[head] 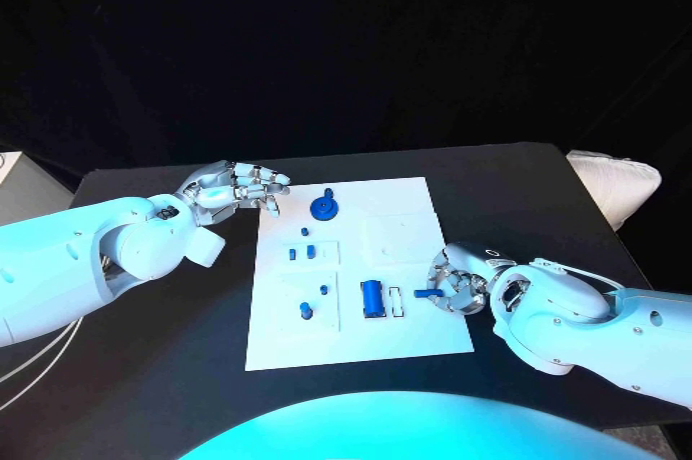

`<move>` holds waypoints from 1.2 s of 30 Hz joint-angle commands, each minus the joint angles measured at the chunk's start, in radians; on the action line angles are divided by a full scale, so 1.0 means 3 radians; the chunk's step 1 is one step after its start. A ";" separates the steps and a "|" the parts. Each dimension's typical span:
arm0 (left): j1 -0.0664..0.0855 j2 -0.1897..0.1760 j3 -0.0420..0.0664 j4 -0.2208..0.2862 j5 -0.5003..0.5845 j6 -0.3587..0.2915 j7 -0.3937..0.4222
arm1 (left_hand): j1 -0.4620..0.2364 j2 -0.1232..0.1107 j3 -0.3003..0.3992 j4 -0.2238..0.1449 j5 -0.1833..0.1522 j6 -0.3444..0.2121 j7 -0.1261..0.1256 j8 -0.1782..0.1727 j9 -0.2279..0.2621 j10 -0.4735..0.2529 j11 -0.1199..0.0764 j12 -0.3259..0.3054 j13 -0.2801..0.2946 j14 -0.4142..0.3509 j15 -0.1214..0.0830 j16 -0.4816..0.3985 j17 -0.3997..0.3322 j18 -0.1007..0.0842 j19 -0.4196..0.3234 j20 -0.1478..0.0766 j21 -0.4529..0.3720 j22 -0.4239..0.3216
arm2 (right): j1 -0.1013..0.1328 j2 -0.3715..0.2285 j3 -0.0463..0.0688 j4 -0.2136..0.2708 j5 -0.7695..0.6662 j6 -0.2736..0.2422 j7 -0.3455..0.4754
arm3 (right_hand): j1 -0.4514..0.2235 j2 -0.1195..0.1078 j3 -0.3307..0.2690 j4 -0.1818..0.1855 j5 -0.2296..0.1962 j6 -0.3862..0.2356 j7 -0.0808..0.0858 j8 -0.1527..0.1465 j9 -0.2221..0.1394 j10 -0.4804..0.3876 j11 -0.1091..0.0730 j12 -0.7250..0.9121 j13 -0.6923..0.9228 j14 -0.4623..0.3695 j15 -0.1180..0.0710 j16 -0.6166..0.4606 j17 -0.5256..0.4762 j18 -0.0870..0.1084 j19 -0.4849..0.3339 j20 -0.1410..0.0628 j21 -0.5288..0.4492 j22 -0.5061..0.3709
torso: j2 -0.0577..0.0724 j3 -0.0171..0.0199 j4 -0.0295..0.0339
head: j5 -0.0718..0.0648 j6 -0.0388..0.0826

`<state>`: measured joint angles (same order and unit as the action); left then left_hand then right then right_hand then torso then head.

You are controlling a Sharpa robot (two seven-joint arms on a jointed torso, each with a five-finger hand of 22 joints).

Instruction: Assemble the parts on the task board

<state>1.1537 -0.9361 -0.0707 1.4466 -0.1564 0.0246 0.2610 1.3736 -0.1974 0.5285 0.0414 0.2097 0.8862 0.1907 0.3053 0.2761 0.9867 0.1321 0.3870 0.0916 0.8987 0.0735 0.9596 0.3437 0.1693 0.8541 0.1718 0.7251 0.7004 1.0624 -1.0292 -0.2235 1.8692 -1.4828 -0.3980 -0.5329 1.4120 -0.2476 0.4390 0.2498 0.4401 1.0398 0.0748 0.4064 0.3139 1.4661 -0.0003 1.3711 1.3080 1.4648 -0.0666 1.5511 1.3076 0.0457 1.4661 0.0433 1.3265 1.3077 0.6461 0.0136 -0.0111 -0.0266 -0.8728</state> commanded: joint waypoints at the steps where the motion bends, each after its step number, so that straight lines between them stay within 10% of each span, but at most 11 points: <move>1: 0.0001 0.0004 0.0002 0.0011 0.0018 0.0030 0.0042 | 0.0006 0.0024 0.0001 0.0002 0.0012 0.0020 0.0006 -0.0014 -0.0004 0.0008 0.0007 -0.0017 -0.0004 0.0014 -0.0002 -0.0021 0.0004 0.0044 0.0021 -0.0009 -0.0011 -0.0004 | -0.0010 -0.0011 -0.0014 0.0048 -0.0003 -0.0053 -0.0019 | -0.0080 0.0029 0.0033 -0.0005 0.0000 0.0034 -0.0012 0.0028 0.0042 0.0090 -0.0020 0.0040 0.0546 0.0337 -0.0013 0.0020 0.0815 -0.0024 0.0220 -0.0029 0.0040 0.0707 | -0.0002 0.0001 -0.0001 | -0.0003 0.0001; 16: 0.0001 0.0005 0.0002 0.0014 0.0018 0.0030 0.0041 | 0.0005 0.0024 0.0002 0.0003 0.0012 0.0020 0.0007 -0.0017 -0.0005 0.0009 0.0008 -0.0018 -0.0010 0.0015 -0.0002 -0.0023 0.0008 0.0043 0.0024 -0.0009 -0.0015 -0.0005 | 0.0099 -0.0043 -0.0010 0.0243 0.0319 -0.0340 0.0041 | -0.0244 -0.0002 0.0101 -0.0023 0.0030 0.0056 -0.0034 0.0060 0.0073 0.0138 -0.0039 0.0130 0.0595 0.0349 -0.0030 0.0053 0.0860 -0.0042 0.0242 -0.0045 0.0157 0.0732 | 0.0003 0.0001 0.0000 | 0.0003 0.0001; 36: 0.0001 -0.0001 0.0002 0.0019 0.0018 0.0030 0.0028 | 0.0006 0.0024 0.0003 0.0002 0.0012 0.0020 0.0007 -0.0017 -0.0005 0.0009 0.0007 -0.0018 -0.0011 0.0015 -0.0002 -0.0024 0.0009 0.0043 0.0025 -0.0010 -0.0015 -0.0005 | 0.0061 0.0283 -0.0014 0.0087 0.0651 -0.0108 -0.0163 | -0.0706 -0.0010 -0.0002 0.0109 -0.0039 0.0083 -0.0046 0.0092 0.0107 0.0179 -0.0047 0.0205 0.0644 0.0351 -0.0037 0.0058 0.0867 -0.0048 0.0247 -0.0051 0.0193 0.0737 | 0.0003 0.0004 0.0000 | 0.0007 0.0001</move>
<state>1.1536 -0.9370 -0.0711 1.4490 -0.1564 0.0245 0.2606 1.3736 -0.1974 0.5285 0.0414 0.2097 0.8863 0.1907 0.3053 0.2753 0.9867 0.1321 0.3870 0.0896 0.8987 0.0735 0.9556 0.3451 0.1693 0.8541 0.1718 0.7252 0.7005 1.0823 -0.9465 -0.2275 1.8956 -1.3067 -0.4571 -0.5625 1.2071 -0.2500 0.4451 0.2843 0.4283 1.0646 0.0560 0.4341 0.3482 1.4664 -0.0078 1.4269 1.3076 1.4683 -0.0700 1.5635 1.3074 0.0458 1.4662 0.0358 1.3795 1.3074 0.6471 0.0141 -0.0112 -0.0244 -0.8728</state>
